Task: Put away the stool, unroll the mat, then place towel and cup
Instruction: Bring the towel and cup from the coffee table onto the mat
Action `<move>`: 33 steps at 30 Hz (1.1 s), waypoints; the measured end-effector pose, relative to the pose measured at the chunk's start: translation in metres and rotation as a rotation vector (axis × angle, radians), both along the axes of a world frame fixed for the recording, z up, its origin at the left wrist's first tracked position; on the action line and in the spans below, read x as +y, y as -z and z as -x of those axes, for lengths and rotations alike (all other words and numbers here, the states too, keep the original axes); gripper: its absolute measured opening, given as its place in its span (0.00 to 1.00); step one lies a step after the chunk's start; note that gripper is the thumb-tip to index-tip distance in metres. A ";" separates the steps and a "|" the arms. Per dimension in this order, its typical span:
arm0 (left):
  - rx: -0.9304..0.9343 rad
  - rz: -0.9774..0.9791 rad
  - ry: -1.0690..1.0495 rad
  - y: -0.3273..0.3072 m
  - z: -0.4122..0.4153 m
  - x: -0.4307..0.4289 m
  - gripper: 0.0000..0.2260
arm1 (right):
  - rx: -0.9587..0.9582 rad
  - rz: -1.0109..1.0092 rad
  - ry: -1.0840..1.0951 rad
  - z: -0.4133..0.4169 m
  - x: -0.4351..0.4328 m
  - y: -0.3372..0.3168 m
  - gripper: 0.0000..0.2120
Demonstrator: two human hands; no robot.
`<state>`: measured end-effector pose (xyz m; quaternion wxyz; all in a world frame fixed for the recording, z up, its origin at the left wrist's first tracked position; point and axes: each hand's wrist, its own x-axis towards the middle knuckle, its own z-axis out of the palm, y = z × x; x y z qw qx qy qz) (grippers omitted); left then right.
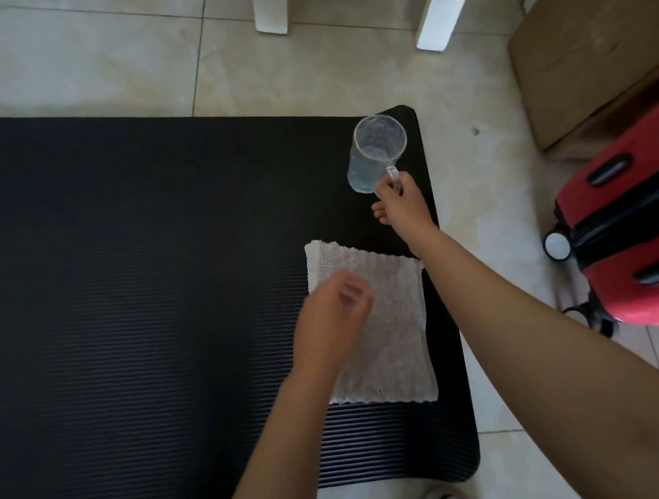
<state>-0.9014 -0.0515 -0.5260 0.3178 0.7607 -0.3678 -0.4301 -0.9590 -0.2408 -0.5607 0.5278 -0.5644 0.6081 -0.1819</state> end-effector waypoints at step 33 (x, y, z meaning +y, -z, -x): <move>-0.419 -0.063 -0.101 0.047 0.032 0.020 0.28 | 0.071 0.066 0.167 0.026 0.029 -0.008 0.23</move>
